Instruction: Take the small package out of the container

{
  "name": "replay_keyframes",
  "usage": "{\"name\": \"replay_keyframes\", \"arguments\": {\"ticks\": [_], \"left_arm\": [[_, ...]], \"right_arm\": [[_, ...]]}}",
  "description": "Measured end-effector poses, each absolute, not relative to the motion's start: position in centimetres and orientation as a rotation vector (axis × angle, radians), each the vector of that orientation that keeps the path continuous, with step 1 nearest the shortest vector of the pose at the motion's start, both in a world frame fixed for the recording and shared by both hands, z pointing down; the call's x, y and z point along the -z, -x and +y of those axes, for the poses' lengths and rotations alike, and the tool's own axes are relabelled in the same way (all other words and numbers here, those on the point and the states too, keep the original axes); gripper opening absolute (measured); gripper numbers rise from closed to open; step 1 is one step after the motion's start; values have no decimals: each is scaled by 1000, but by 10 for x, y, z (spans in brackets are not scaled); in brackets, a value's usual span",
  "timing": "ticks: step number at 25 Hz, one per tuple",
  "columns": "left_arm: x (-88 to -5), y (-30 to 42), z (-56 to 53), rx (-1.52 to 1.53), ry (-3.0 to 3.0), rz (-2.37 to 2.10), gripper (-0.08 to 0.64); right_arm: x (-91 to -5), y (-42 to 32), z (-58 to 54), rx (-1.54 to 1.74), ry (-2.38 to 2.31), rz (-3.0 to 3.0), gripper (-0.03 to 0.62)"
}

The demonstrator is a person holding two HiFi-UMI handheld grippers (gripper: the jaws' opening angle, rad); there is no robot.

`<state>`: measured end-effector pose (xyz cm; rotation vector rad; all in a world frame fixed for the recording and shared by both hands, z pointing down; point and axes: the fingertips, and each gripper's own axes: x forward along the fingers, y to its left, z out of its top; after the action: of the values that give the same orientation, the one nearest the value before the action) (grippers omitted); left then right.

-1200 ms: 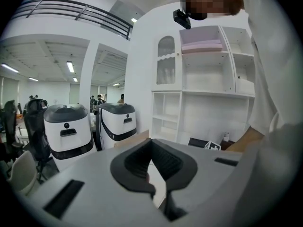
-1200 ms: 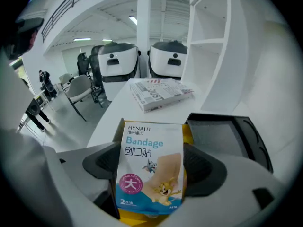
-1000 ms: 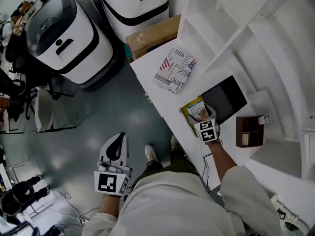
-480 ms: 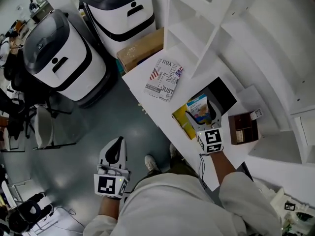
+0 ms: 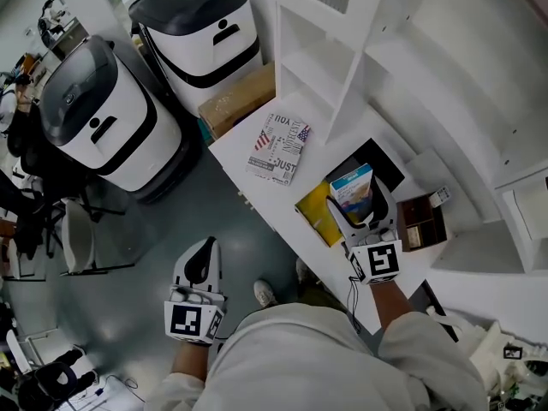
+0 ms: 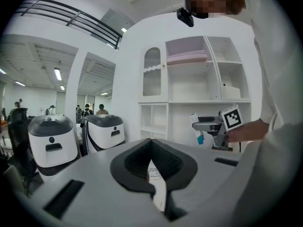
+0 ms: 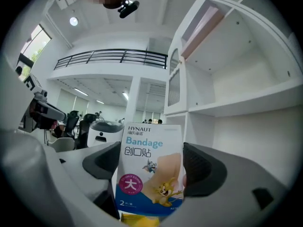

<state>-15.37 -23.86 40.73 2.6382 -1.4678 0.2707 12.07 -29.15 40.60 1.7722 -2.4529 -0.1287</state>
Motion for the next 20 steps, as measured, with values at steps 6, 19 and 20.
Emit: {"name": "replay_keyframes", "arguments": {"ticks": [6,19,20], "left_arm": [[-401,140,-246,-255,-2674,-1432,8],[-400,121,-251,-241,-2708,-1382,8],[-400,121,-251,-242,-2708,-1383,8]], "right_arm": [[-376,-123,-275,200,-1804,-2475,419],[-355,-133,-263,265,-1847,-2481,419],[-354,-133,-263,269,-1848,-2483,419]]}}
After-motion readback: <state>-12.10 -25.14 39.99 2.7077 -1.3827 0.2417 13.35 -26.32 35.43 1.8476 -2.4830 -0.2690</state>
